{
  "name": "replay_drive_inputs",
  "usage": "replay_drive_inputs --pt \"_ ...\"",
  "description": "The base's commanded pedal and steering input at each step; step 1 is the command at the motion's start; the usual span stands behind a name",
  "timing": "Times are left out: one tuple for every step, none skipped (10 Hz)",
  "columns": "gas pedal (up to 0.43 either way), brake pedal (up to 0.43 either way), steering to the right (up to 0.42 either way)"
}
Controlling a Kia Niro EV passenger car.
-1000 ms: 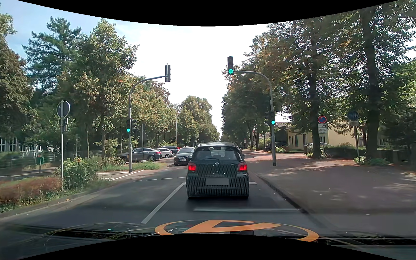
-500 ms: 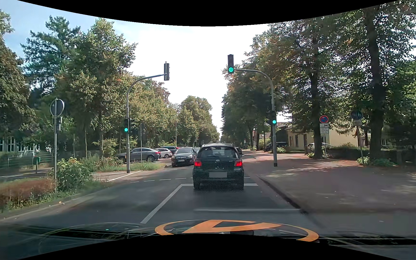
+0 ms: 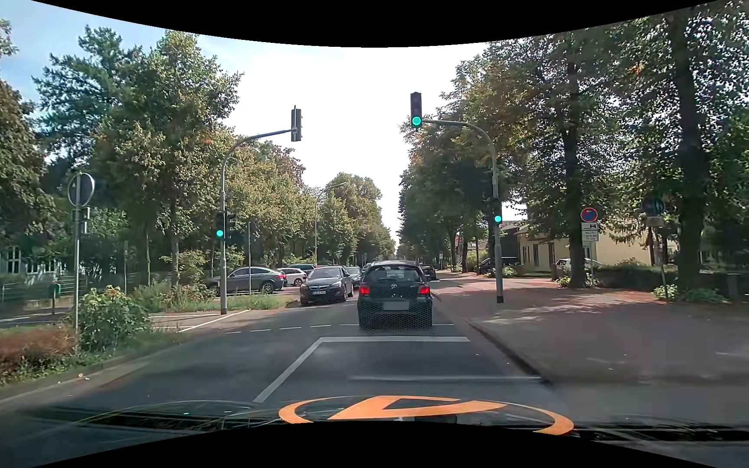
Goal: Follow the waypoints while adhering to traffic rules and regulations
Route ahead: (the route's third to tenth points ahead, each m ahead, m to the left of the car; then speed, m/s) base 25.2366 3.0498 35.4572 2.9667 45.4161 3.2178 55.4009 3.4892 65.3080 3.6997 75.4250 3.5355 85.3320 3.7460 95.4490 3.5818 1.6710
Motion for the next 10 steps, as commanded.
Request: replay_drive_inputs --pt "0.197 0.0 0.001" --pt "0.209 0.0 0.0" --pt "0.209 0.0 0.0" --pt "0.209 0.0 -0.002" --pt "0.209 0.0 -0.003" --pt "0.209 0.0 -0.003" --pt "0.209 0.0 -0.003" --pt "0.209 0.0 -0.003" --pt "0.209 0.0 -0.003" --pt "0.22 0.0 -0.003"
